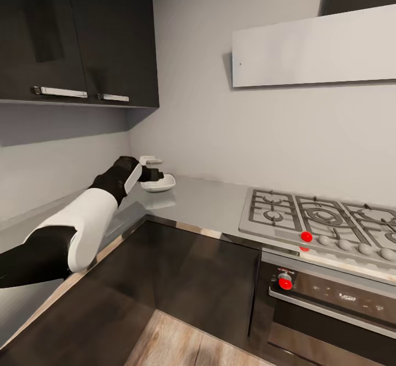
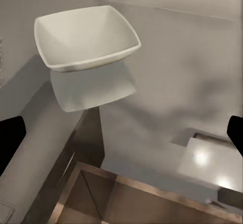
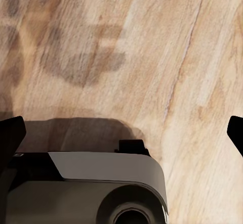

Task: In the kitchen, take the Vidalia onion out of the sink, dice it on the chopping board with the paring knife, put the diced onion into the bowl on the countertop, then place both the paring knife and the chopping board into the sink.

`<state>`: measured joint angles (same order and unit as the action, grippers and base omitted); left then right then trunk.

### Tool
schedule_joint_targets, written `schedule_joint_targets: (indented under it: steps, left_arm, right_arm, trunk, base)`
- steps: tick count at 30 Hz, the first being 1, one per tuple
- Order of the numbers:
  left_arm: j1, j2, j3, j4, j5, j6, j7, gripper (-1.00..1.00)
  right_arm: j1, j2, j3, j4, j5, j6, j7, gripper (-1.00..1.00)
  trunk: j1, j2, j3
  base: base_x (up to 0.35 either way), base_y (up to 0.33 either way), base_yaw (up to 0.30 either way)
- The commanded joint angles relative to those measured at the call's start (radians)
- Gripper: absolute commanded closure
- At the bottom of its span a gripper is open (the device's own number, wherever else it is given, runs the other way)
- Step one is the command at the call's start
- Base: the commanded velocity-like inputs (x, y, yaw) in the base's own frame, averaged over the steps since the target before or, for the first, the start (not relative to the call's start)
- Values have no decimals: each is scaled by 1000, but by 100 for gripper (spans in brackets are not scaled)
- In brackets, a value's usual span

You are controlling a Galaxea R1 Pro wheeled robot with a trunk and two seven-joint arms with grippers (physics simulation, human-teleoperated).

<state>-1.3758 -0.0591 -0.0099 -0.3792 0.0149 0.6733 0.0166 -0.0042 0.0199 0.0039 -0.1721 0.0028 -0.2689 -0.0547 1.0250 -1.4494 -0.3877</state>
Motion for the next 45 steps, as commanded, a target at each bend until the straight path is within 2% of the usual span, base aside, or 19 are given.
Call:
schedule_joint_targets:
  steps: [1, 5, 8, 15, 21, 29, 33, 39, 45]
  left_arm:
    - [0, 1, -1, -3, 2, 6, 1, -100]
    - [-1, 6, -1, -12, 1, 11, -1, -100]
    - [-2, 24, 0, -38, 1, 13, -2, -100]
    - [-2, 45, 1, -76, 0, 16, 1, -100]
    - [-2, 102, -1, -133, 1, 21, 2, -100]
    - [-2, 166, -1, -146, 3, 40, 0, -100]
    - [-2, 176, -2, -165, 3, 75, 0, -100]
    - [-2, 182, -6, -309, 2, 203, 0, -100]
    - [-2, 183, -7, -366, -2, 251, 0, -100]
  right_arm:
    - [0, 0, 1, 0, 0, -3, -4, -100]
    - [0, 0, 1, 0, 0, -3, -4, -100]
    - [0, 0, 1, 0, 0, -3, -4, -100]
    - [0, 0, 1, 0, 0, -3, -4, -100]
    - [-1, 0, 1, 0, 0, -3, -4, -100]
    - [0, 1, 1, 0, 0, -3, -4, -100]
    - [0, 0, 1, 0, 0, -3, -4, -100]
    - [0, 0, 1, 0, 0, -3, -4, -100]
    - [-1, 0, 1, 0, 0, -3, -4, -100]
  trunk:
    - [0, -1, -1]
    - [0, -1, -1]
    - [0, -1, -1]
    - [0, -1, -1]
    - [0, -1, -1]
    - [0, -1, -1]
    - [0, -1, -1]
    - [0, -1, -1]
    - [0, -1, -1]
  base:
    - [0, 0, 0]
    - [0, 0, 0]
    - [0, 0, 0]
    - [0, 0, 0]
    - [0, 0, 0]
    - [0, 0, 0]
    - [0, 0, 0]
    - [0, 0, 0]
    - [0, 0, 0]
